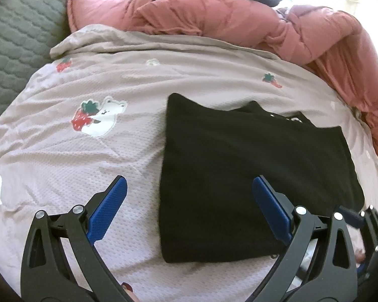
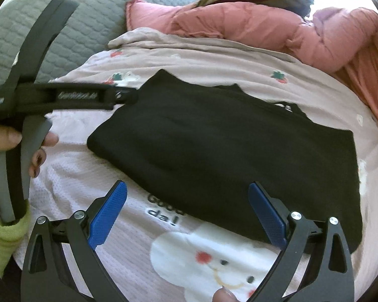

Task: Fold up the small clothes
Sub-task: 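Move both grippers to the edge of the folded black sweatshirt, then close the right gripper on the sweatshirt edge and fold it over onto itself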

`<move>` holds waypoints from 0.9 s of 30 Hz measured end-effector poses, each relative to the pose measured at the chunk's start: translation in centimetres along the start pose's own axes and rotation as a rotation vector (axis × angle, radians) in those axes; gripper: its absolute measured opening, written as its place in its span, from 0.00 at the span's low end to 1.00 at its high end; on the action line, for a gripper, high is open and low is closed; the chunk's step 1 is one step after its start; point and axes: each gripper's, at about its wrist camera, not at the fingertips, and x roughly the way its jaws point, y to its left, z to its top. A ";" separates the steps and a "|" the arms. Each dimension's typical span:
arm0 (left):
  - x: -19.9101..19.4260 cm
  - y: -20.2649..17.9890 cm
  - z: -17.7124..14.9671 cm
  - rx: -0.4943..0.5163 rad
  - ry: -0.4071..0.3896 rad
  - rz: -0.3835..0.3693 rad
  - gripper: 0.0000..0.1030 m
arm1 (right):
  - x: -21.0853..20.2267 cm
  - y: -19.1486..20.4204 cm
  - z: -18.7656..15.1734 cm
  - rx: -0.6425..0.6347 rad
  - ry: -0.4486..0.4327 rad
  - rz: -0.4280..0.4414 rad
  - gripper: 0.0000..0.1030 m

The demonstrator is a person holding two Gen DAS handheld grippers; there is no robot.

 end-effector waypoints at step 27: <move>4.6 5.2 1.7 -0.169 0.061 -0.050 0.91 | 8.7 6.1 2.1 -0.291 0.030 -0.196 0.95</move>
